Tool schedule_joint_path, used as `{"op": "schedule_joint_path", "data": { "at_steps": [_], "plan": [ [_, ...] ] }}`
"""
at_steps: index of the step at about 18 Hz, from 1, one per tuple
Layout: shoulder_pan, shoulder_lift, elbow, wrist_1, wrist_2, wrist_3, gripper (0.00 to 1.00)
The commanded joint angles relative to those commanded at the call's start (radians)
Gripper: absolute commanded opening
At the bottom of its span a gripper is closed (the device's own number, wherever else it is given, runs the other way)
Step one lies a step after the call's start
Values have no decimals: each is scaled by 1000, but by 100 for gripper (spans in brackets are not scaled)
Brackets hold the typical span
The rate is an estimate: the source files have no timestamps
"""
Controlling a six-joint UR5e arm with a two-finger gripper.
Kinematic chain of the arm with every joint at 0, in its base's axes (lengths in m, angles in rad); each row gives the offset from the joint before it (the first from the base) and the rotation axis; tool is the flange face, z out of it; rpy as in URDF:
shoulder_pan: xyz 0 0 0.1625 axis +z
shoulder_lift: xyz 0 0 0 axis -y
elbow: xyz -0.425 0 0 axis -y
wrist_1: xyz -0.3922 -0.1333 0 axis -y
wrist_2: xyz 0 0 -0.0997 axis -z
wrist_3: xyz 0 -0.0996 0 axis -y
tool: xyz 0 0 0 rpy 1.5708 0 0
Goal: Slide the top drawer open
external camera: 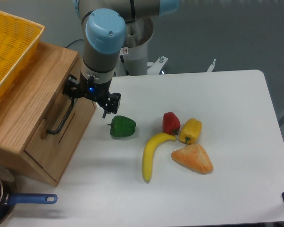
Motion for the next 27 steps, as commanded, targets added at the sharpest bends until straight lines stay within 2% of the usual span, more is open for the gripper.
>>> {"op": "schedule_joint_path", "data": {
  "at_steps": [6, 27],
  "plan": [
    [0, -2, -6, -3, 6, -43, 100],
    [-40, -3, -8, -8, 12, -37, 100]
  ]
}}
